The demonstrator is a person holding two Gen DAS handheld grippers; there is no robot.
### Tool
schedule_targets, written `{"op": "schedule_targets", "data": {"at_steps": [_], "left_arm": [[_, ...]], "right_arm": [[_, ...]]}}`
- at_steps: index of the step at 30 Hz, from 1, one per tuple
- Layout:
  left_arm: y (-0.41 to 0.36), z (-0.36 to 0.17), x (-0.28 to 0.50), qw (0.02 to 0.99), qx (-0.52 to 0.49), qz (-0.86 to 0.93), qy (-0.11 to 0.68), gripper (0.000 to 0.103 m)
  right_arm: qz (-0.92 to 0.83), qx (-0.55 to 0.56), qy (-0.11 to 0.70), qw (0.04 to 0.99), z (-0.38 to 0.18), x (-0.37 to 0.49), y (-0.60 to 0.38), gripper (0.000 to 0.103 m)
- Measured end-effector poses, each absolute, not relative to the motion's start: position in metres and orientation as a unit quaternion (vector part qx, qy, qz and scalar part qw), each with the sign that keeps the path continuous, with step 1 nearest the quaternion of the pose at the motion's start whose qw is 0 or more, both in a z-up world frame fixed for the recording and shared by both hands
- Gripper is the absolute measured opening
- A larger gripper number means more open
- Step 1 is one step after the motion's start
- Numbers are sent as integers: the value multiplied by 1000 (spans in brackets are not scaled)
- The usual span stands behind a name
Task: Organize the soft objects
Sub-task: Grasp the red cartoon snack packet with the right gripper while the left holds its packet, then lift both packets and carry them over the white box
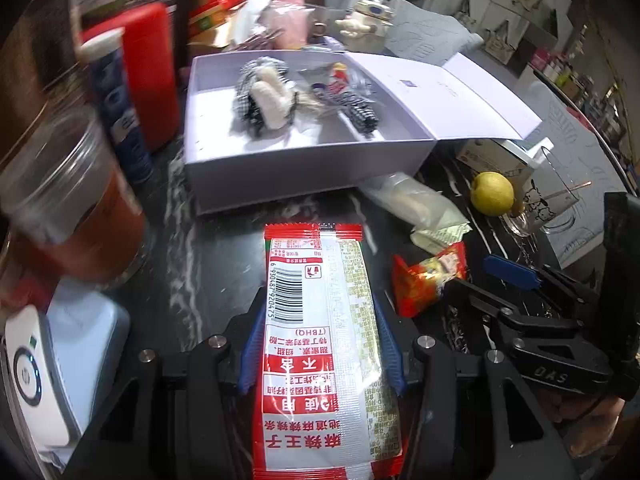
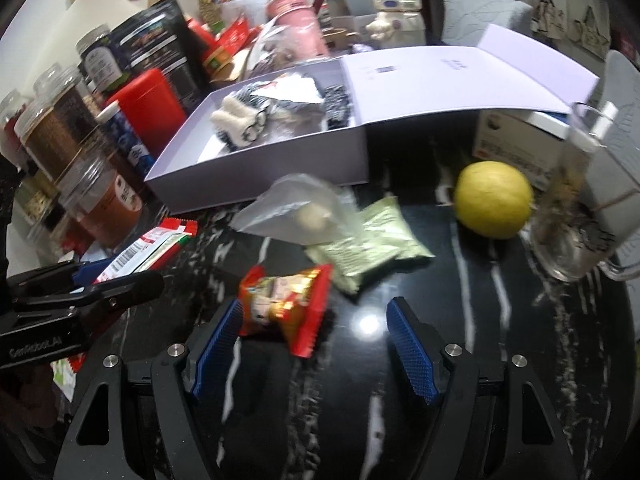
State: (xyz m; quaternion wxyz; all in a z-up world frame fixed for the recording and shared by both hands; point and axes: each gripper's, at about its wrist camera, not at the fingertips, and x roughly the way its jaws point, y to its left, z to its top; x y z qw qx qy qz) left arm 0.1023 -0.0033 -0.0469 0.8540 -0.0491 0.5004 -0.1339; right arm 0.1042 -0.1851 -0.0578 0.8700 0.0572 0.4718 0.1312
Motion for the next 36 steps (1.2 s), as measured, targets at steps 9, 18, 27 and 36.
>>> {"op": "schedule_targets", "data": {"at_steps": [9,18,27,36], "left_arm": [[20,-52,91,854,-72,-122,501,49],[31,-53,83,855,-83,-121,498,49],[32,-47,68,860,-88,-126,486,49],[25,-33,47,872,-82,-136,464,49]], "right_arm": [[140,33,494,858,-74,119,-153,75],[126,7,489,863,-80,117,-140,43],[132,19,473,871,-70,90,-145,42],[140,25,452,881,-51,51,-150,42]]}}
